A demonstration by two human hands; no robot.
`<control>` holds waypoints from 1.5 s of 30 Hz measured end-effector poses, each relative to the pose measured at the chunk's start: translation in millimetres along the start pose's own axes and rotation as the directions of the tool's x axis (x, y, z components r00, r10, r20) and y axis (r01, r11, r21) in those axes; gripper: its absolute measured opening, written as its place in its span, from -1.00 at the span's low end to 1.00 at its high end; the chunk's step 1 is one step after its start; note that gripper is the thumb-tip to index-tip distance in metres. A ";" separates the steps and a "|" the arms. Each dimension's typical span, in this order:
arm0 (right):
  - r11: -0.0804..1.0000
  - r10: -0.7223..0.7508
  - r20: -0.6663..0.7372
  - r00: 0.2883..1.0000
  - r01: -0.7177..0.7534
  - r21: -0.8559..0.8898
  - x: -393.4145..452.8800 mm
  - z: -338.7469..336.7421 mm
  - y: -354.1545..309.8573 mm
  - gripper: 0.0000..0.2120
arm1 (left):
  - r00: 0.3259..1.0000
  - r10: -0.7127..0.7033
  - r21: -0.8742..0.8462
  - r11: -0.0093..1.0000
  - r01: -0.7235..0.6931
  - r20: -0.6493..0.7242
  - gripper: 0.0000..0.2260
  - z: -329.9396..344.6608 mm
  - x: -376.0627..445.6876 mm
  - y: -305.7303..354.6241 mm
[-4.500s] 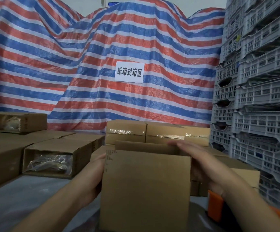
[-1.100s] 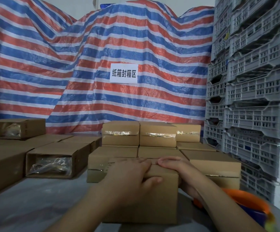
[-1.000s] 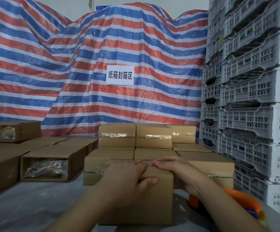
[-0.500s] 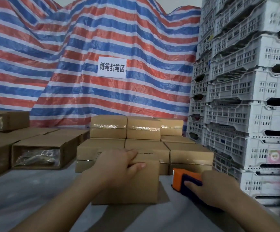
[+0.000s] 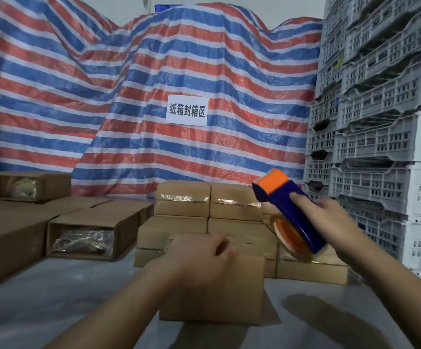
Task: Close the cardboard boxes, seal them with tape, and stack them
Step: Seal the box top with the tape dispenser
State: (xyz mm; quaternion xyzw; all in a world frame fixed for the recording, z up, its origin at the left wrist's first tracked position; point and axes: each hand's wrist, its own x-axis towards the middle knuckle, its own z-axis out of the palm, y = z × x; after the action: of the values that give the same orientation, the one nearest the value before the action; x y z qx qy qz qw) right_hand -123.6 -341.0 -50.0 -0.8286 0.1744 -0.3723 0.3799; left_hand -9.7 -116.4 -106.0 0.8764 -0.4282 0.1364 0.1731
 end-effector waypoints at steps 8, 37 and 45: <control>0.941 -0.044 0.389 0.920 -0.092 0.324 37.0 48.1 -60.5 -0.46 | 0.994 -0.065 -0.484 0.869 0.102 0.093 -0.61 -15.5 -1.3 -3.5; 0.965 -0.158 0.599 0.785 -0.006 0.263 62.7 67.6 -63.4 -0.53 | 0.817 -0.519 -0.964 -0.052 0.262 0.250 -0.85 -63.1 17.2 -14.8; 0.996 0.053 0.743 0.667 0.020 -0.089 65.6 55.4 -91.0 -0.33 | 0.788 -0.600 -0.963 0.105 0.247 0.137 -0.87 -38.1 14.1 -22.9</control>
State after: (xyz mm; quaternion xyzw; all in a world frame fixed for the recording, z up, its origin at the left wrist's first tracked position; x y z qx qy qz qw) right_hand -38.1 -291.7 26.9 -0.9230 0.0281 0.0096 0.3838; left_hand 13.5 -97.2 -70.4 0.6390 -0.1141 -0.0805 0.7564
